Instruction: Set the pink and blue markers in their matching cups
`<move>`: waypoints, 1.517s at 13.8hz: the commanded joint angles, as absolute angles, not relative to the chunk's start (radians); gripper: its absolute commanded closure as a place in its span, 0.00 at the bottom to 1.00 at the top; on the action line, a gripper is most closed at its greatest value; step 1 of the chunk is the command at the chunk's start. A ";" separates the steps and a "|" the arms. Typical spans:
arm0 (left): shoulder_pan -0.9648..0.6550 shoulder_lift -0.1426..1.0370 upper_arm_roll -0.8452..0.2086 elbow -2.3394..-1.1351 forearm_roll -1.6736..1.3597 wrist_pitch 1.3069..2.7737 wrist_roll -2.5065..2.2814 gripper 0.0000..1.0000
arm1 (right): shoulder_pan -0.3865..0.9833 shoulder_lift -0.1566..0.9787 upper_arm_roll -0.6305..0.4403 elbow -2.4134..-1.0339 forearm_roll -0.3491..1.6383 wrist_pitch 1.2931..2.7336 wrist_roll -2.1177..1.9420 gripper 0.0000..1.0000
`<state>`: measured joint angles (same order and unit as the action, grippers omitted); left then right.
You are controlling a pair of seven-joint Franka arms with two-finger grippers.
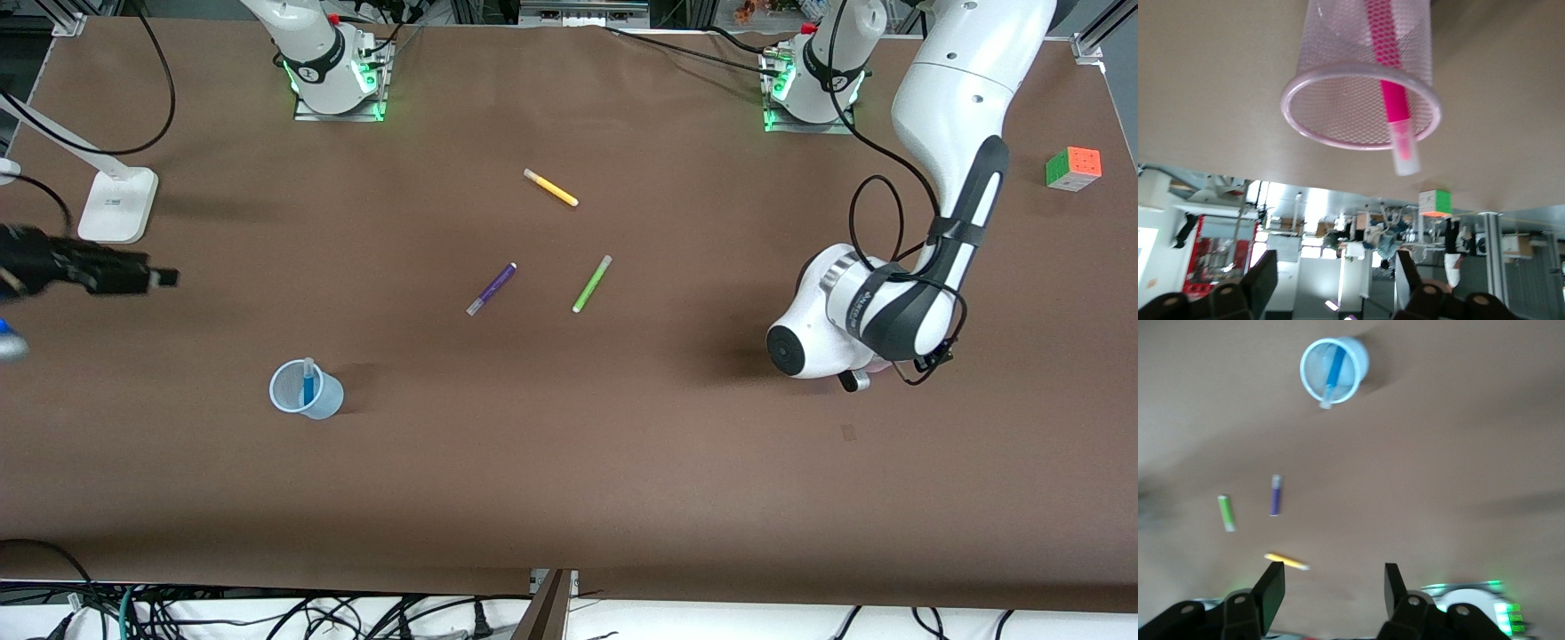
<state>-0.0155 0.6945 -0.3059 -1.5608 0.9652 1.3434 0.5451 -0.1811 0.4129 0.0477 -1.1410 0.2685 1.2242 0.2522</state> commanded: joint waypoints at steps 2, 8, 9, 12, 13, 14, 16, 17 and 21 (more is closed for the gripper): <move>0.089 0.585 -0.311 -1.545 0.714 1.344 0.483 0.00 | -0.152 0.325 0.055 -1.222 0.033 1.271 0.028 0.18; 0.136 0.418 -0.311 -1.546 0.442 1.344 0.269 0.00 | -0.149 0.049 0.061 -1.724 0.017 1.667 -0.030 0.12; 0.156 0.385 -0.311 -1.546 0.380 1.350 0.241 0.00 | -0.149 0.046 0.061 -1.738 0.015 1.707 -0.067 0.12; 0.173 0.292 -0.317 -1.484 0.287 1.365 0.209 0.00 | -0.149 0.029 0.061 -1.759 0.014 1.723 -0.080 0.12; 0.173 0.284 -0.319 -1.426 0.282 1.356 0.210 0.00 | -0.149 0.029 0.060 -1.749 0.014 1.715 -0.080 0.10; 0.172 0.278 -0.321 -1.375 0.278 1.351 0.210 0.00 | -0.149 0.032 0.060 -1.729 0.014 1.694 -0.078 0.01; 0.172 0.275 -0.318 -1.318 0.253 1.324 0.213 0.00 | -0.149 0.029 0.060 -1.703 0.014 1.616 -0.068 0.01; 0.170 0.243 -0.298 -1.322 0.215 1.330 0.209 0.00 | -0.149 0.026 0.061 -1.701 0.012 1.577 -0.055 0.01; 0.112 0.051 -0.145 -1.519 0.088 1.542 0.178 0.00 | -0.141 0.000 0.168 -1.706 -0.053 1.548 0.095 0.01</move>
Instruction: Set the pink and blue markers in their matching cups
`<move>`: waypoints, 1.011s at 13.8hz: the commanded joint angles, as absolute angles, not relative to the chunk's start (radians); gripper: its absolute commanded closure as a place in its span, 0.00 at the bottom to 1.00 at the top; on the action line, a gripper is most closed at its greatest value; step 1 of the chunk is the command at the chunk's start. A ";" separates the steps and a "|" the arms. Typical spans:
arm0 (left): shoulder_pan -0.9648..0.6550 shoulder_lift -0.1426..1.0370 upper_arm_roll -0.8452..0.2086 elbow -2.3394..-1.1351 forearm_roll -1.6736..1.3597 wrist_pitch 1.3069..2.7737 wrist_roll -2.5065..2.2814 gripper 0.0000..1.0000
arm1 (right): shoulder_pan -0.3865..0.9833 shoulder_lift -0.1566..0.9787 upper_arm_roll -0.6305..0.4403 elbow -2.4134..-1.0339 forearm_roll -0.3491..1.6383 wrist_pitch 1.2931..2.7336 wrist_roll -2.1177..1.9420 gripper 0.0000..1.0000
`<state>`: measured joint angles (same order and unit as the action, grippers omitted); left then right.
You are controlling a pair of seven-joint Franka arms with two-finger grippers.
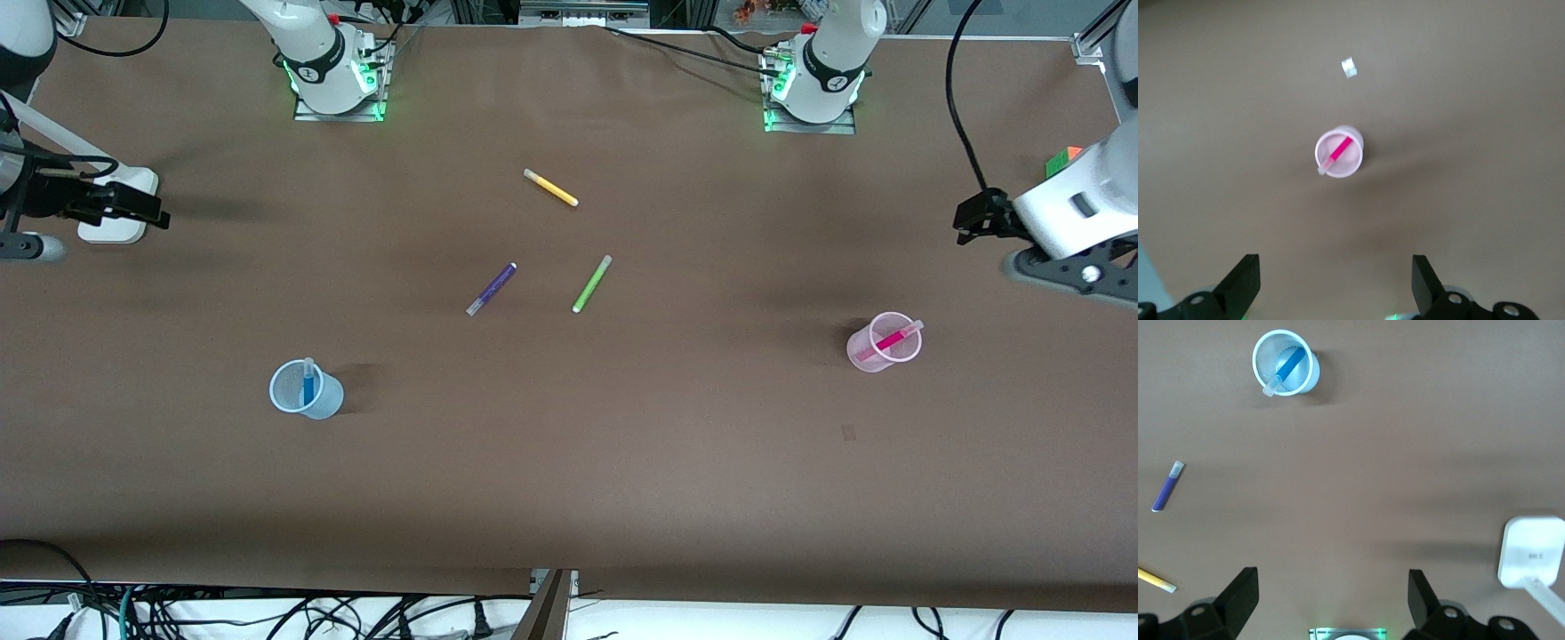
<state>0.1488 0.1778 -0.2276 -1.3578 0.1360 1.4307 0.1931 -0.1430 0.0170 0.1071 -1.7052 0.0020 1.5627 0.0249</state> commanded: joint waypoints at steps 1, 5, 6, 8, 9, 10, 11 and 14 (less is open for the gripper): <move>0.076 -0.010 -0.093 -1.604 0.083 1.612 0.173 0.00 | -0.141 0.003 0.181 -1.704 -0.069 1.554 0.095 0.01; -0.009 -0.104 0.000 -1.752 0.054 1.677 0.172 0.00 | -0.146 0.009 0.172 -1.700 -0.060 1.546 0.078 0.01; -0.009 -0.101 0.000 -1.750 0.057 1.678 0.173 0.00 | -0.152 0.012 0.166 -1.691 -0.057 1.555 0.080 0.01; 0.003 -0.074 -0.003 -1.723 0.061 1.657 0.187 0.00 | -0.155 0.052 0.164 -1.628 -0.054 1.531 0.083 0.01; 0.005 -0.071 -0.003 -1.714 0.061 1.655 0.187 0.00 | -0.158 0.055 0.163 -1.612 -0.052 1.508 0.084 0.01; 0.003 -0.071 -0.005 -1.713 0.061 1.652 0.183 0.00 | -0.158 0.057 0.161 -1.608 -0.038 1.499 0.089 0.01; 0.003 -0.071 -0.011 -1.712 0.061 1.638 0.173 0.00 | -0.156 0.058 0.157 -1.611 -0.032 1.497 0.092 0.01; -0.002 -0.071 -0.012 -1.710 0.061 1.617 0.173 0.00 | -0.153 0.060 0.156 -1.611 -0.032 1.497 0.097 0.01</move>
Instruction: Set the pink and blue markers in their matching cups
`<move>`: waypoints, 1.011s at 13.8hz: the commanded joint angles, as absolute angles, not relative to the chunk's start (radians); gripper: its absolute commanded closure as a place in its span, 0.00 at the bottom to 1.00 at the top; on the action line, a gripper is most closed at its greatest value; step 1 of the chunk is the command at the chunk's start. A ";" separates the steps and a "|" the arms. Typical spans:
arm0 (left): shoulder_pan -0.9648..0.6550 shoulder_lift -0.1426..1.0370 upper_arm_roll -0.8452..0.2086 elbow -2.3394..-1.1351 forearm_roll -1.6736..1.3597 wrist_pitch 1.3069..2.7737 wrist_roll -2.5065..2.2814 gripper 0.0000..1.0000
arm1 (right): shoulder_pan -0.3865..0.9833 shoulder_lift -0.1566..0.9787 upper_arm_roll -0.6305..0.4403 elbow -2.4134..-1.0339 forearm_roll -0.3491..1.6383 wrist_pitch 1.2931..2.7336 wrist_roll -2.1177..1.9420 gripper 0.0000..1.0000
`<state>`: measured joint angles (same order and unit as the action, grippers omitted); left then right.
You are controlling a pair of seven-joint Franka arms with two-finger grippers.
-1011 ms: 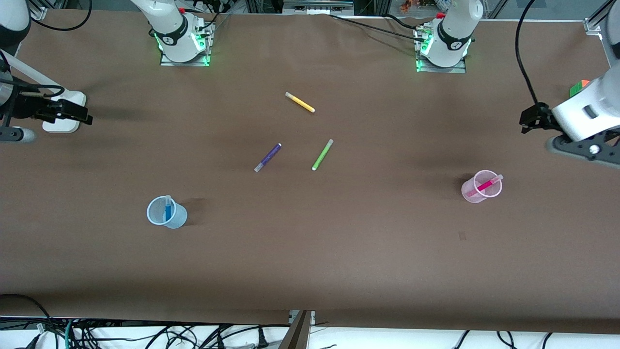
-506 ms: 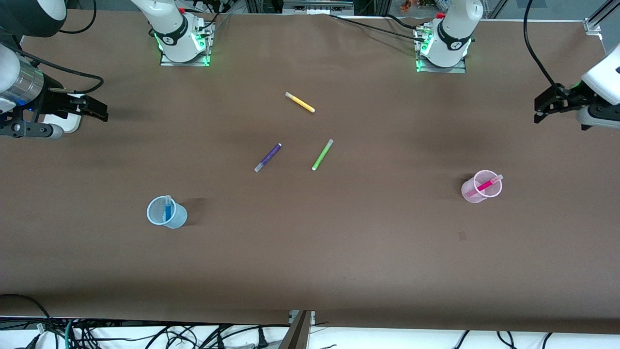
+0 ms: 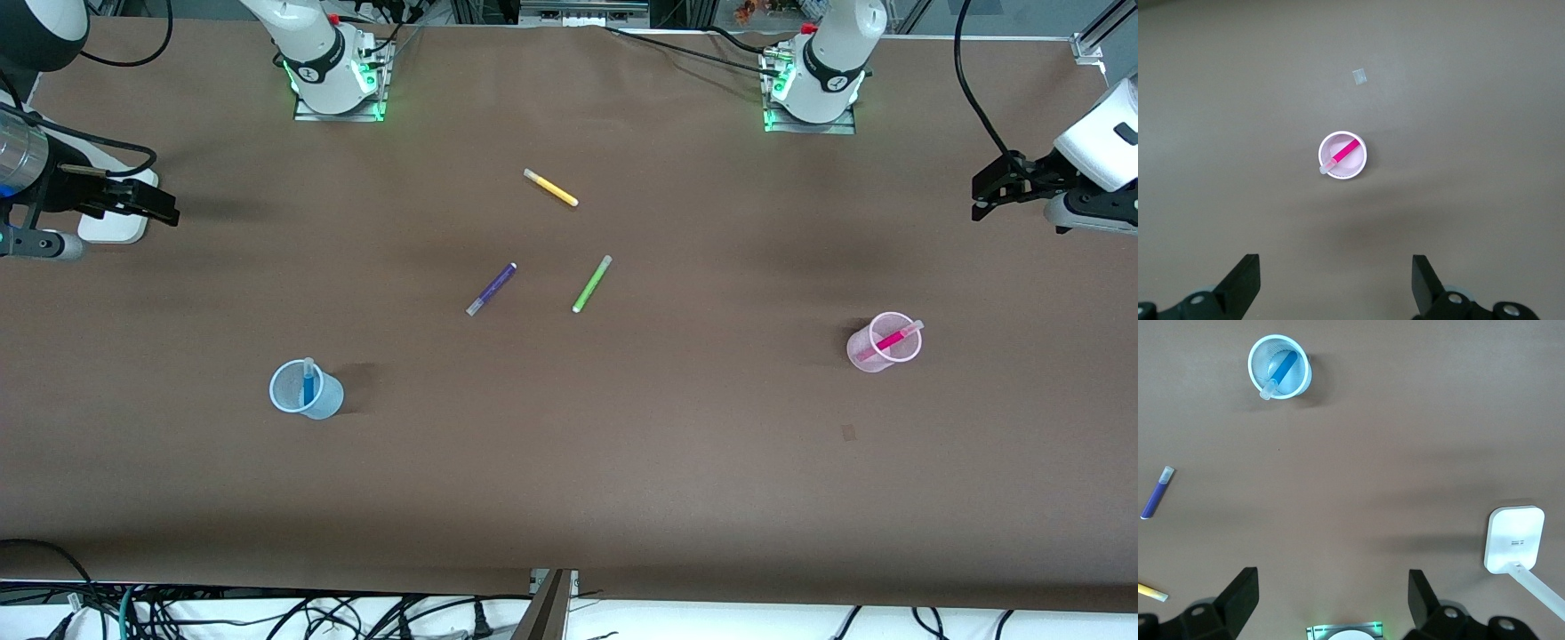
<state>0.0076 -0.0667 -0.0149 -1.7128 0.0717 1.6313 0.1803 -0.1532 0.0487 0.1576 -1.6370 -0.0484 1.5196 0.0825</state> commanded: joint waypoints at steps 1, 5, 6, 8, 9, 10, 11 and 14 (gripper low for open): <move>-0.002 -0.071 -0.012 -1.710 0.057 1.617 0.173 0.00 | -0.153 0.060 0.156 -1.612 -0.032 1.496 0.097 0.01; 0.000 -0.069 -0.011 -1.710 0.052 1.608 0.176 0.00 | -0.153 0.058 0.156 -1.615 -0.032 1.494 0.097 0.01; 0.003 -0.063 -0.011 -1.709 0.052 1.608 0.176 0.00 | -0.153 0.058 0.156 -1.615 -0.032 1.493 0.097 0.01; 0.005 -0.049 -0.006 -1.687 0.052 1.602 0.173 0.00 | -0.153 0.058 0.156 -1.617 -0.032 1.482 0.097 0.01; 0.005 -0.046 -0.006 -1.680 0.052 1.601 0.173 0.00 | -0.153 0.058 0.156 -1.617 -0.032 1.482 0.097 0.01; 0.003 -0.040 -0.008 -1.675 0.052 1.601 0.173 0.00 | -0.153 0.058 0.156 -1.617 -0.032 1.482 0.097 0.01; 0.003 -0.040 -0.008 -1.675 0.052 1.601 0.173 0.00 | -0.153 0.058 0.156 -1.617 -0.032 1.482 0.097 0.01; 0.003 -0.040 -0.008 -1.675 0.052 1.594 0.175 0.00 | -0.150 0.058 0.160 -1.615 -0.032 1.483 0.097 0.01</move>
